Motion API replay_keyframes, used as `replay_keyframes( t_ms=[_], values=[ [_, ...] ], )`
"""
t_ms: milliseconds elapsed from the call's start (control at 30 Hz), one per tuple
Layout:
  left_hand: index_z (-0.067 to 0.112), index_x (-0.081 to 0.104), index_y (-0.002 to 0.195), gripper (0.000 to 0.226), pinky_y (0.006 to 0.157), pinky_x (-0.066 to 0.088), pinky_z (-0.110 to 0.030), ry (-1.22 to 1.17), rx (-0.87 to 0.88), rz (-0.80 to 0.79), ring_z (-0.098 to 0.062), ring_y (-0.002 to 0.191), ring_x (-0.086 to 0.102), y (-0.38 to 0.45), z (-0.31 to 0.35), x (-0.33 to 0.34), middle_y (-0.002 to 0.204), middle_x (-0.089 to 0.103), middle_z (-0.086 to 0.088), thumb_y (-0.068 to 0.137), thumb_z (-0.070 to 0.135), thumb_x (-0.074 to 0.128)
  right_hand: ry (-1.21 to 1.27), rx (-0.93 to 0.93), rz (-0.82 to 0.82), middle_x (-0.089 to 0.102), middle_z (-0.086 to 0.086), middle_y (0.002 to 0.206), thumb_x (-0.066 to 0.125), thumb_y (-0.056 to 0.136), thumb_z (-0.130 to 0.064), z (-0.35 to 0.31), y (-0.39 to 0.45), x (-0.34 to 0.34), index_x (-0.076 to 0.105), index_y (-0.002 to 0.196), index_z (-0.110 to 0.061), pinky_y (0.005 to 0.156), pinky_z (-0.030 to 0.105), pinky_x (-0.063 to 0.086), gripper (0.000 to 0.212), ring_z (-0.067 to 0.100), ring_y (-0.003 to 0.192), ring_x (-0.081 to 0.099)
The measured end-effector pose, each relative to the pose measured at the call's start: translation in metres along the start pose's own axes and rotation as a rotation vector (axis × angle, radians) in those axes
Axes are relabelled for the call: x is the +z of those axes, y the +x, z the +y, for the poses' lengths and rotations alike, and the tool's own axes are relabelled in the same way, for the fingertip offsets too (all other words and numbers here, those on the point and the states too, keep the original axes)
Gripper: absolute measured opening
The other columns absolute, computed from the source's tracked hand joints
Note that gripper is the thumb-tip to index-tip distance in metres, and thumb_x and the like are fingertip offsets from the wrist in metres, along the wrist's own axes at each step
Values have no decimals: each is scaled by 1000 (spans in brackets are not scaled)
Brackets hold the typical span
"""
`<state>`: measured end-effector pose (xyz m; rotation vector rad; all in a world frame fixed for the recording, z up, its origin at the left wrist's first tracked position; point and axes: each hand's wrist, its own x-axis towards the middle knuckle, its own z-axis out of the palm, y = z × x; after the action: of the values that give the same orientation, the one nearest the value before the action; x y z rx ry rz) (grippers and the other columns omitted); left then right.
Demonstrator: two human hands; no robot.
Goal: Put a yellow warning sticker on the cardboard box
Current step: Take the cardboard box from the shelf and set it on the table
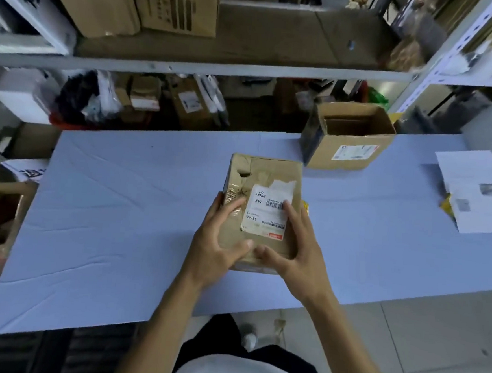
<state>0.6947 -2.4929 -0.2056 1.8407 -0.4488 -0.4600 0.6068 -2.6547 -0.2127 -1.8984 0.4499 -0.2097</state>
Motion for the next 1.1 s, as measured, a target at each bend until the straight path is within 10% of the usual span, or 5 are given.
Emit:
replay_keyframes(
  t_ms=[433,833,967,1100],
  values=[
    [31,60,128,43,98,32,1,-33,-98,262,16,127,44,46,-31,52,146,50,13,90,12,67,-99,26,-182,11,-10,166,76,73,-43,43,58,-20,27,151,-44,121,30,26,92,-5,151,8],
    [33,64,126,46,102,31,0,-5,-217,525,27,129,33,21,-105,138,147,42,24,91,4,60,-63,-83,-376,14,-7,165,71,72,-51,165,54,-19,26,151,-42,119,37,34,91,4,150,20],
    [38,62,126,44,109,31,-7,51,-155,552,10,138,37,16,-136,143,150,44,17,92,11,61,-66,-170,-363,14,-8,165,67,71,-58,188,53,-13,32,150,-42,111,10,28,88,-7,147,19],
    [35,66,122,37,111,36,-16,129,-81,635,-2,133,48,16,-149,150,142,55,8,92,14,63,-121,-297,-330,23,-6,162,57,74,-63,207,56,-16,37,146,-42,114,26,33,77,6,148,26]
  ],
)
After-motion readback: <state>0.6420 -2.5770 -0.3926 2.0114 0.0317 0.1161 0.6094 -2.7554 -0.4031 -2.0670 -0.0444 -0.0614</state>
